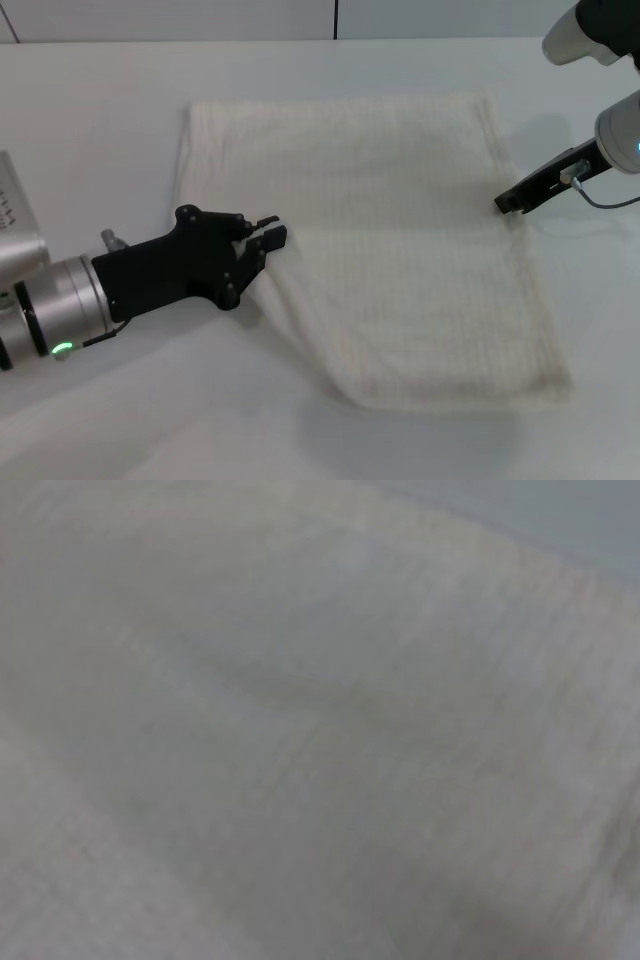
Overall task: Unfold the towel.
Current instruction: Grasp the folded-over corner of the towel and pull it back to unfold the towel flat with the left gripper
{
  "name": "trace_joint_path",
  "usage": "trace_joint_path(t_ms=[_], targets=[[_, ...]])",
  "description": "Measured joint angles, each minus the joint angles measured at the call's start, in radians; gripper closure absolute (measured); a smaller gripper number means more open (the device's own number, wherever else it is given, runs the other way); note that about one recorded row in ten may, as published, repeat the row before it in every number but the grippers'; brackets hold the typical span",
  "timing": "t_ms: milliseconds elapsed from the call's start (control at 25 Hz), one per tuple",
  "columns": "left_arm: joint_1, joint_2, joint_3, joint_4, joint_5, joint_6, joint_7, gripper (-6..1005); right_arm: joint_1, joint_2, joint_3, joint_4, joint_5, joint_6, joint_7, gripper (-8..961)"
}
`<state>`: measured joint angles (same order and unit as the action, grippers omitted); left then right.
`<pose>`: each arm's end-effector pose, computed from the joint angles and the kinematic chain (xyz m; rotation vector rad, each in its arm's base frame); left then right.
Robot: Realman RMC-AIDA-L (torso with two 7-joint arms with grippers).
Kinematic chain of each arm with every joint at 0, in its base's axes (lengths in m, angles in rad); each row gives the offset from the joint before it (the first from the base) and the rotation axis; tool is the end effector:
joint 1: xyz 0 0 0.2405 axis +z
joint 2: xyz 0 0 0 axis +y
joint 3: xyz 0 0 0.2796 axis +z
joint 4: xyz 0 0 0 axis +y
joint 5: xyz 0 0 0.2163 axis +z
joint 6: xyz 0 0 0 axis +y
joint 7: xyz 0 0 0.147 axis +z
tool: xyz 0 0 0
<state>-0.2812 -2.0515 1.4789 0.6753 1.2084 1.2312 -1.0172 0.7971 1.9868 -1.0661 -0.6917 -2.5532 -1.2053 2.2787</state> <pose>-0.2796 0.3048 -0.0681 -2.6104 -0.3561 -0.7968 0.2715 0.4353 -0.0097 -2.4887 1.0825 -0.3280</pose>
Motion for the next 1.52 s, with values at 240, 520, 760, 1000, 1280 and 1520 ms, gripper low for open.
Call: trace_joint_path(t_ms=[240,520,760,1000,1280,1520], targets=[[0.021,-0.006,-0.046,-0.031,-0.002,0.049,0.031,940,0.002,-0.003,0.000,0.000,-0.001,-0.001,0.011,955],[0.046,-0.006,-0.113,-0.067,-0.004,0.140,0.109,938,0.005,-0.003,0.000,0.000,-0.001,-0.001,0.011,955],[0.055,-0.007,-0.170,-0.131,-0.006,0.204,0.194,937,0.005,-0.003,0.000,0.000,-0.002,-0.002,0.014,955],[0.048,-0.009,-0.206,-0.205,-0.013,0.250,0.267,935,0.005,-0.003,-0.006,0.002,-0.005,-0.003,0.023,955],[0.048,-0.010,-0.207,-0.208,-0.015,0.254,0.271,934,0.005,-0.003,-0.002,0.006,-0.006,-0.003,0.024,955],[0.047,-0.012,-0.207,-0.208,-0.015,0.261,0.272,932,0.002,-0.001,-0.003,0.008,-0.006,-0.001,0.024,955]])
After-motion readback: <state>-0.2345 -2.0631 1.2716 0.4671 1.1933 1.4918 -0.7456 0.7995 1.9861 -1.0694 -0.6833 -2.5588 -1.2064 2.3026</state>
